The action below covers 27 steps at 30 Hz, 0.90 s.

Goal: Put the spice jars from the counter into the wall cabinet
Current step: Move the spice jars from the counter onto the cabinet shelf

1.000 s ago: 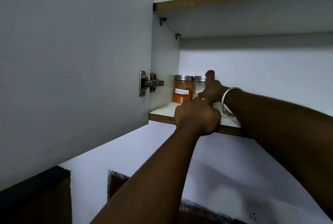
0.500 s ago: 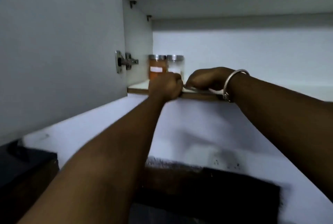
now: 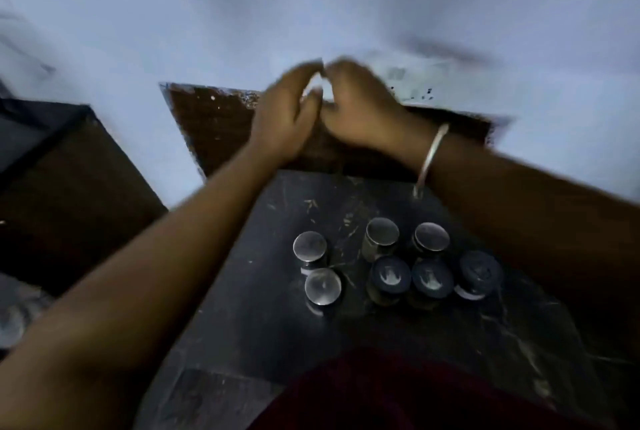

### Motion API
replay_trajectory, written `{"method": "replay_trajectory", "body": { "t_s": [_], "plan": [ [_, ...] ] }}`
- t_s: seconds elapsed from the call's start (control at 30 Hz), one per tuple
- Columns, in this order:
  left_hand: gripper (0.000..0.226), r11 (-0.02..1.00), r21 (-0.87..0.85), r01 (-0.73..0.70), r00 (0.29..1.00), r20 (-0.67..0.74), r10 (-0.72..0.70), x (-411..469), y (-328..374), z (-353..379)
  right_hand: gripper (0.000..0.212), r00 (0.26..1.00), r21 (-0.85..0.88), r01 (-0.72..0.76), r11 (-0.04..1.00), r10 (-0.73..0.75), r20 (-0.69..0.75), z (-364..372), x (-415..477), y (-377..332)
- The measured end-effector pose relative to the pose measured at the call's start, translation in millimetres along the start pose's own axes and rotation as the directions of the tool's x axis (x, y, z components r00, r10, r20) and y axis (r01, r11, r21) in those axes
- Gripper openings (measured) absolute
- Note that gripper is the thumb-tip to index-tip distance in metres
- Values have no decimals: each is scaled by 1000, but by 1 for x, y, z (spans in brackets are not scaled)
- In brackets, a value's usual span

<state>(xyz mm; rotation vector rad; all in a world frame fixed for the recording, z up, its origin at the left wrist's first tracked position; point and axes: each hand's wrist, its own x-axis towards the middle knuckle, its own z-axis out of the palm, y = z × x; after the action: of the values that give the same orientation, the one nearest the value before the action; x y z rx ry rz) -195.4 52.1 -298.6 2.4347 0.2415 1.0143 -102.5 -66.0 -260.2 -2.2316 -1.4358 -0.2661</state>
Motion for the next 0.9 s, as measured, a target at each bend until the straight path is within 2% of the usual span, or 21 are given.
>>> {"method": "replay_trajectory", "body": {
  "t_s": [0.1, 0.13, 0.2, 0.27, 0.33, 0.37, 0.47, 0.53, 0.6, 0.7, 0.8, 0.9],
  "plan": [
    [40, 984, -54, 172, 970, 181, -160, -103, -21, 36, 27, 954, 78, -118, 990, 92, 286, 77, -73, 9],
    [39, 969, -81, 233, 954, 215, -211, -134, -28, 48, 31, 922, 82, -170, 982, 129, 365, 101, -96, 11],
    [35, 905, -187, 381, 910, 246, -332, -191, -38, 69, 56, 845, 10, -246, 969, 209, 492, 146, -140, 12],
    [37, 803, -265, 533, 843, 249, -477, -232, -46, 84, 79, 804, -89, -246, 965, 254, 538, 186, -172, 11],
    [40, 727, -284, 625, 780, 254, -572, -256, -50, 94, 95, 776, -120, -199, 973, 231, 586, 217, -195, 8],
    [43, 715, -295, 633, 774, 254, -580, -263, -51, 97, 97, 764, -112, -169, 979, 201, 613, 229, -203, 8],
    [58, 712, -335, 618, 786, 292, -545, -271, -53, 101, 79, 782, -145, -66, 987, 141, 608, 248, -214, 16],
    [53, 662, -359, 658, 752, 346, -561, -270, -54, 98, 72, 779, -97, -79, 992, 122, 615, 247, -208, 24],
    [43, 593, -394, 702, 712, 380, -590, -263, -57, 92, 68, 763, 68, -210, 975, 120, 635, 224, -188, 32],
    [25, 489, -498, 717, 696, 466, -546, -232, -51, 70, 47, 780, 391, -437, 810, 124, 614, 159, -141, 47],
    [38, 475, -611, 633, 773, 522, -359, -174, -23, 46, 41, 854, 634, -433, 641, 65, 516, 82, -97, 48],
    [54, 411, -759, 505, 863, 425, -274, -110, 21, 30, 35, 954, 796, -275, 539, 53, 294, 11, -71, 34]
  ]
}}
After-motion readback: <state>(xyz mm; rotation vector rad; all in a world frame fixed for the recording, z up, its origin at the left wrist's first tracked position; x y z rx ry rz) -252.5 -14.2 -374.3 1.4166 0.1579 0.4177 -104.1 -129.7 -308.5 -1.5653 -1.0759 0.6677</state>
